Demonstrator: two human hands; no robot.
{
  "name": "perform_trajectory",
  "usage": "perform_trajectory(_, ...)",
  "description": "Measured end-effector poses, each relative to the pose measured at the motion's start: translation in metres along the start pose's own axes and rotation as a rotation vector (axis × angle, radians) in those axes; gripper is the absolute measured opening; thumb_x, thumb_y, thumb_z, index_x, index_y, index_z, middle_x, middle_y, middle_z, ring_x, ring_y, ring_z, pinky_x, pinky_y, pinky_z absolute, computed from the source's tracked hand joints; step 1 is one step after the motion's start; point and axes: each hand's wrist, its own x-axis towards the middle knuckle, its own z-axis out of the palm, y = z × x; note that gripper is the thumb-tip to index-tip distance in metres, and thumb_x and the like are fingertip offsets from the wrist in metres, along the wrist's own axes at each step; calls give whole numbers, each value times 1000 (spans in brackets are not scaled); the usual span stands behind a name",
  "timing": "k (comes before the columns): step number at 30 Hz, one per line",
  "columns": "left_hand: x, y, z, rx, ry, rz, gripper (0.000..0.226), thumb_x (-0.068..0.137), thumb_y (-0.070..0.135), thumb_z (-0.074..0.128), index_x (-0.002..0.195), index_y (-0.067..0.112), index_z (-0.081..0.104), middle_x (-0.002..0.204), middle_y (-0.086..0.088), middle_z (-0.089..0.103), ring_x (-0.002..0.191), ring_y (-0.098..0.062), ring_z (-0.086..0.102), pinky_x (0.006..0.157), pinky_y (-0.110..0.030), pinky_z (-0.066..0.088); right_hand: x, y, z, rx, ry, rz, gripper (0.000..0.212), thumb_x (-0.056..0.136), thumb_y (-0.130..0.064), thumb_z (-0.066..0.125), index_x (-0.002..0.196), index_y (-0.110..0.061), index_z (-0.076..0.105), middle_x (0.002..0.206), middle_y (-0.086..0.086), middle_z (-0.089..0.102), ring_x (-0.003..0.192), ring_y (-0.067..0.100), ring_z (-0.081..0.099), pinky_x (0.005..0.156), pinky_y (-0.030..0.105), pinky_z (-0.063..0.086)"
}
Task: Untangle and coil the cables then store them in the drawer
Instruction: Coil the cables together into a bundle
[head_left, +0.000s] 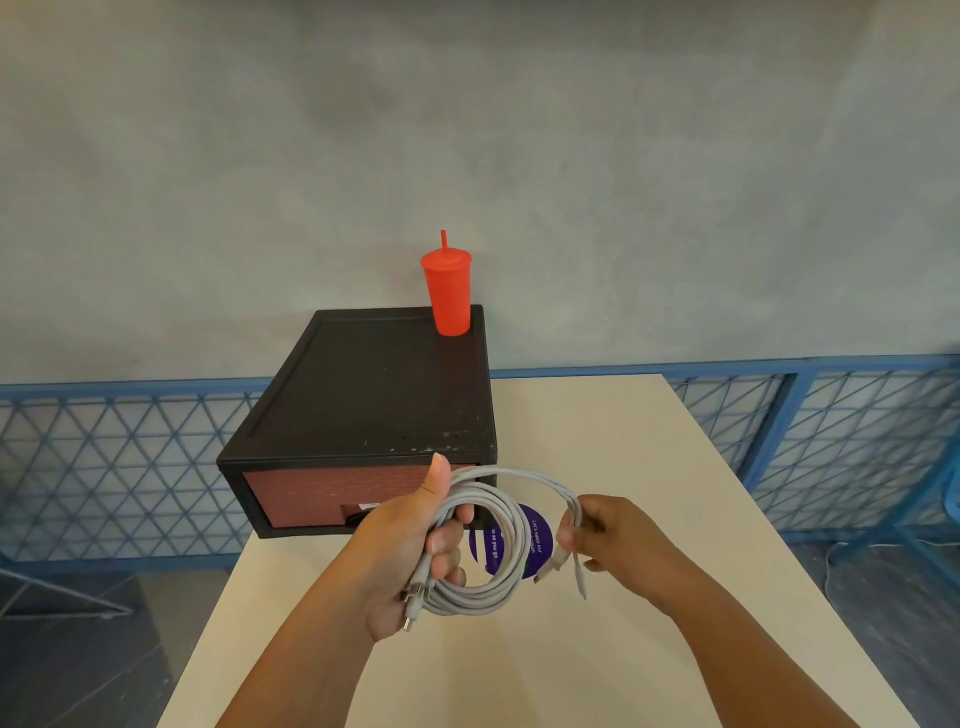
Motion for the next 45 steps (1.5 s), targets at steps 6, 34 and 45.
perform_trajectory(6,-1,-2,2,4,-5,-12,52,71,56,45,71,6,56,40,3,36,34,-8,36,55,-30,44,0,1,1,-284,42,-11,15,86,-16,59,72,-21,53,69,-6,55,62,6,49,60,17,41)
perform_trajectory(34,11,-10,3,-461,-198,-110,56,74,61,42,65,8,58,36,6,39,29,-5,42,46,-23,49,-12,-25,26,1252,-6,171,9,83,-9,56,79,-1,59,68,12,61,54,17,64,51,26,58)
perform_trajectory(45,11,-12,7,-526,-221,-146,56,73,61,45,66,6,57,40,0,43,32,-8,44,47,-24,53,-30,-50,41,1260,-427,50,35,90,-11,38,88,5,70,91,28,68,76,35,69,61,32,60)
